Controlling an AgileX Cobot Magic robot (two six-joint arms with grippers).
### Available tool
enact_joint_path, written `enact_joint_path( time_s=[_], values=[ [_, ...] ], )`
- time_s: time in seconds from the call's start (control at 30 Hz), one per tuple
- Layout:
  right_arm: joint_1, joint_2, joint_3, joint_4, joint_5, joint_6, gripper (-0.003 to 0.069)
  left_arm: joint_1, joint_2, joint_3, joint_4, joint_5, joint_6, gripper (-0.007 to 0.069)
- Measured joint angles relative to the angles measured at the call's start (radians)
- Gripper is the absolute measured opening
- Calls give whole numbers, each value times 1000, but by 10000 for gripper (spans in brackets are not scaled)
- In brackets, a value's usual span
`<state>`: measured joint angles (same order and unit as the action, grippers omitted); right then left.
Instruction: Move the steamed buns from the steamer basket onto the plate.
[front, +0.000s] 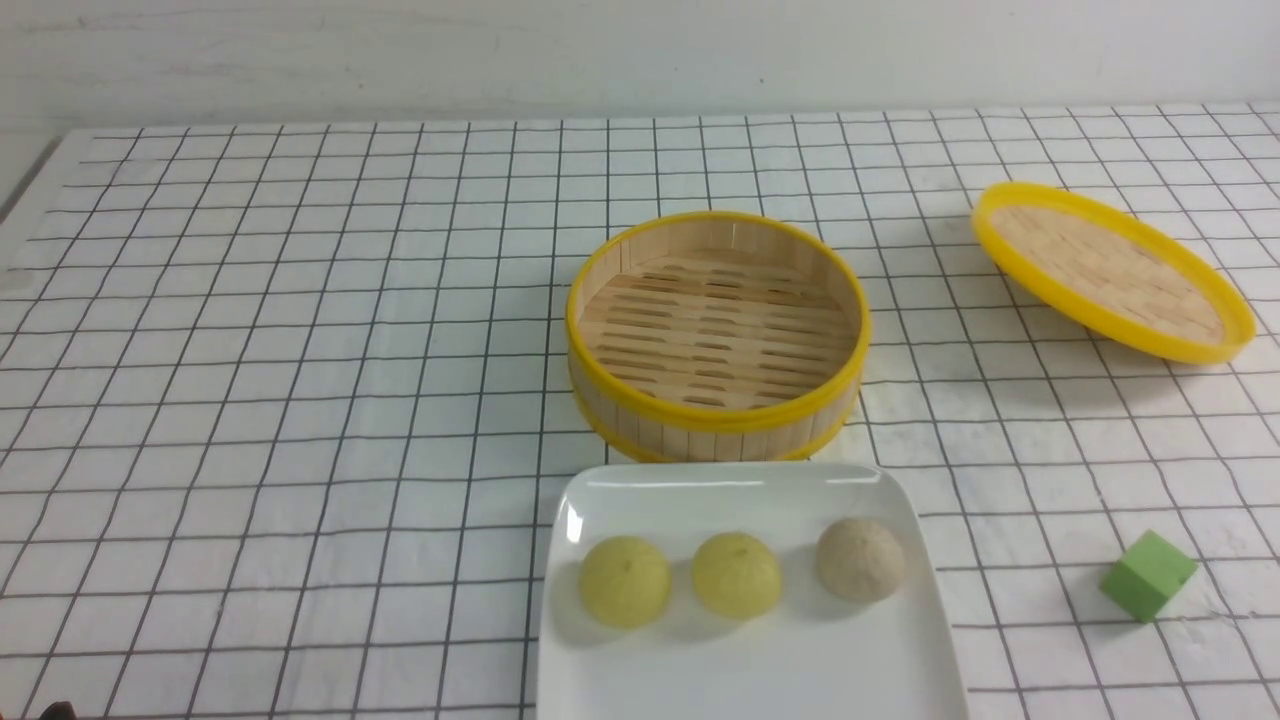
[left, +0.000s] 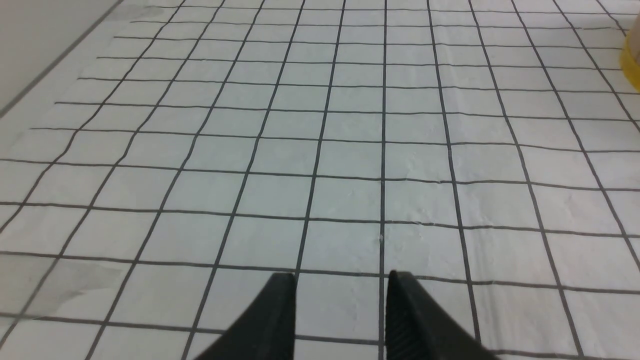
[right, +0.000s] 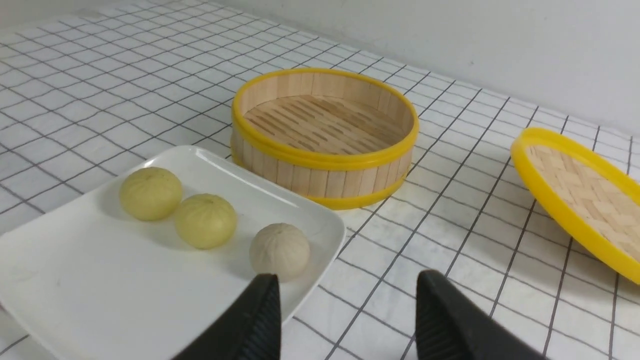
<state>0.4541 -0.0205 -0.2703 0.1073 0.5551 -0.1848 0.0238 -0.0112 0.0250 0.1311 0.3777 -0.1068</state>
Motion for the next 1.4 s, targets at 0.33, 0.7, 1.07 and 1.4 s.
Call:
enact_joint_path(
  time_s=[0.33, 0.7, 1.07, 1.4],
  values=[
    [-181, 0, 260, -7, -260, 12, 378, 0, 0, -1, 9, 1, 0, 282],
    [-477, 0, 266, 45, -95, 15, 378, 0, 0, -1, 12, 1, 0, 282],
    [-560, 0, 285, 69, -132, 19, 378, 0, 0, -1, 15, 2, 0, 282],
    [-560, 0, 285, 92, -132, 19, 378, 0, 0, -2, 15, 7, 0, 282]
  ],
)
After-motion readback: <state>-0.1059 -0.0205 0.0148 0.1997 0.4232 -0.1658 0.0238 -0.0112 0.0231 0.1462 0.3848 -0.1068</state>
